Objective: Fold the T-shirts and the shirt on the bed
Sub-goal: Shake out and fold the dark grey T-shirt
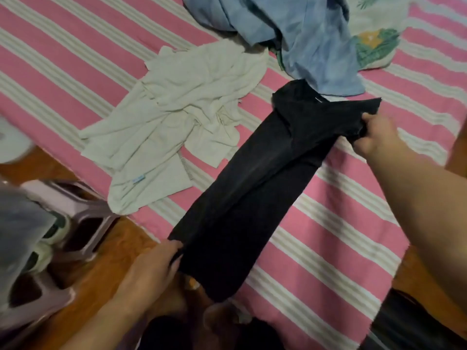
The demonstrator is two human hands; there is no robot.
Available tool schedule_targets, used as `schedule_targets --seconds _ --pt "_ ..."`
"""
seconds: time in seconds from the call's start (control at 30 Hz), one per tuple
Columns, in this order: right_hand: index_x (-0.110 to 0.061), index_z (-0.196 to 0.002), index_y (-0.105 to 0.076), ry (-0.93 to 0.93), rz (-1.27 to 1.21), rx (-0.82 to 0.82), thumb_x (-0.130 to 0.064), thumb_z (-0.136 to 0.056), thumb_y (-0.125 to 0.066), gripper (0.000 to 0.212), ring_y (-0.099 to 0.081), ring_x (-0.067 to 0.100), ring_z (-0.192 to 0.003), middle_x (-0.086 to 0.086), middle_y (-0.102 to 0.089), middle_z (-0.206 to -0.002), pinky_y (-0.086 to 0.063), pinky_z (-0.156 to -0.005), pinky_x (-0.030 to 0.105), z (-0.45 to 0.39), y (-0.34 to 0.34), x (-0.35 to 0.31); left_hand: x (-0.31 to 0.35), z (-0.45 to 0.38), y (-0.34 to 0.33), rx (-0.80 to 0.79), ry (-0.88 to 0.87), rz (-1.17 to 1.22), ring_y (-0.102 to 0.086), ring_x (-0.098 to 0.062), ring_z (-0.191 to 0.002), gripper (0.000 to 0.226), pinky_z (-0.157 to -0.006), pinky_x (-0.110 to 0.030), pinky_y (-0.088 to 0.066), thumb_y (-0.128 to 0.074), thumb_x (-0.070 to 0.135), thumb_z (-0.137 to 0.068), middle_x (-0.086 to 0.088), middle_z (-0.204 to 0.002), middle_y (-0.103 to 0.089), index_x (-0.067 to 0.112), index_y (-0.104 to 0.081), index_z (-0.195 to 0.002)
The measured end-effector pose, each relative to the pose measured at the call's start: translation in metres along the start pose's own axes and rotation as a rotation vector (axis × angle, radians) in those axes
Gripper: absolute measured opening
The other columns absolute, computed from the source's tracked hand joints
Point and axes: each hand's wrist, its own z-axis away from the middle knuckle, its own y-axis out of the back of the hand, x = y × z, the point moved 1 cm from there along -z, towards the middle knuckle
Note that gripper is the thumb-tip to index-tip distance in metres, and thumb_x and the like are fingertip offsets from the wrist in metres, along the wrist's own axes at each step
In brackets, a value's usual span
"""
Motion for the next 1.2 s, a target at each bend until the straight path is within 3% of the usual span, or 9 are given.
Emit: schedule_targets --seconds 0.17,0.3,0.47,0.6,0.73,0.83,0.93,1.07,1.2 --pt "-0.011 -0.109 -0.065 -0.17 0.154 0.028 -0.009 -0.101 -0.047 0.02 -0.073 0.019 -0.06 0.005 -0.075 -0.099 -0.059 -0.045 0.039 -0.019 0.075 0.065 0.026 0.013 -0.124 -0.203 -0.029 -0.09 -0.061 -0.016 -0.079 0.023 -0.066 -0.036 -0.054 -0.075 0.018 -0.083 0.008 -0.09 -0.055 0.025 -0.062 -0.101" --pt "-0.02 -0.131 -0.053 -0.126 0.199 -0.001 0.0 -0.091 -0.055 0.045 -0.072 0.016 -0.078 0.003 -0.068 -0.115 -0.058 -0.05 0.031 -0.036 0.081 0.113 0.031 0.009 -0.158 -0.24 -0.022 -0.194 -0.053 -0.021 -0.076 0.023 -0.066 -0.039 -0.051 -0.076 0.012 -0.077 0.003 -0.084 -0.051 0.02 -0.058 -0.09" --pt "-0.029 -0.088 -0.058 -0.049 -0.072 0.076 -0.036 -0.095 -0.053 0.011 -0.07 0.027 -0.084 0.003 -0.075 -0.104 -0.061 -0.075 0.047 -0.009 0.063 0.072 0.046 0.019 -0.12 -0.26 0.02 -0.128 -0.057 -0.023 -0.07 0.029 -0.062 -0.035 -0.047 -0.07 0.003 -0.076 0.003 -0.091 -0.047 0.018 -0.055 -0.096" --pt "-0.024 -0.102 -0.066 0.171 0.109 0.137 -0.007 -0.078 -0.04 0.038 -0.062 0.019 -0.074 0.005 -0.064 -0.095 -0.058 -0.069 0.028 -0.01 0.072 0.044 0.058 0.028 -0.095 -0.306 0.017 -0.129 -0.058 -0.025 -0.068 0.035 -0.058 -0.038 -0.048 -0.069 0.004 -0.077 0.004 -0.098 -0.043 0.02 -0.053 -0.104" --pt "-0.019 -0.054 -0.058 0.154 0.191 0.275 -0.013 -0.059 -0.05 0.012 -0.061 0.028 -0.068 0.011 -0.069 -0.083 -0.059 -0.058 0.043 -0.019 0.093 0.055 0.065 0.035 -0.113 -0.401 -0.019 -0.12 -0.061 -0.025 -0.08 0.038 -0.068 -0.039 -0.051 -0.063 0.009 -0.082 0.004 -0.105 -0.044 0.022 -0.053 -0.117" --pt "-0.023 -0.085 -0.067 0.069 0.47 0.236 -0.006 -0.082 -0.05 0.024 -0.065 0.027 -0.083 0.006 -0.067 -0.101 -0.059 -0.055 0.028 -0.03 0.103 0.076 0.065 0.034 -0.138 -0.543 -0.049 -0.207 -0.06 -0.025 -0.104 0.044 -0.088 -0.039 -0.052 -0.056 0.026 -0.091 0.001 -0.117 -0.052 0.023 -0.049 -0.135" --pt "-0.022 -0.118 -0.065 0.178 0.979 0.302 -0.012 -0.087 -0.047 0.037 -0.051 0.03 -0.121 0.006 -0.049 -0.136 -0.041 -0.104 0.029 -0.006 0.118 0.104 0.053 0.027 -0.139 -0.469 -0.039 -0.335 -0.061 -0.023 -0.102 0.037 -0.083 -0.041 -0.053 -0.043 0.047 -0.095 0.001 -0.107 -0.06 0.025 -0.059 -0.121" --pt "-0.008 -0.106 -0.064 0.426 1.039 0.025 -0.002 -0.09 -0.05 0.022 -0.054 0.032 -0.106 0.015 -0.056 -0.118 -0.038 -0.087 0.028 0.095 0.137 0.185 0.016 0.007 -0.102 -0.153 0.123 -0.307 -0.058 -0.029 -0.097 0.024 -0.085 -0.044 -0.053 -0.059 0.03 -0.093 -0.007 -0.103 -0.059 0.014 -0.063 -0.111" --pt "-0.016 -0.107 -0.064 0.181 1.014 -0.246 -0.013 -0.097 -0.059 0.011 -0.062 0.019 -0.093 -0.001 -0.064 -0.098 -0.049 -0.082 0.034 0.202 0.148 0.287 -0.027 -0.025 -0.078 -0.162 0.537 0.002 -0.057 -0.023 -0.11 0.028 -0.1 -0.043 -0.05 -0.063 0.027 -0.098 -0.004 -0.115 -0.058 0.014 -0.058 -0.122"
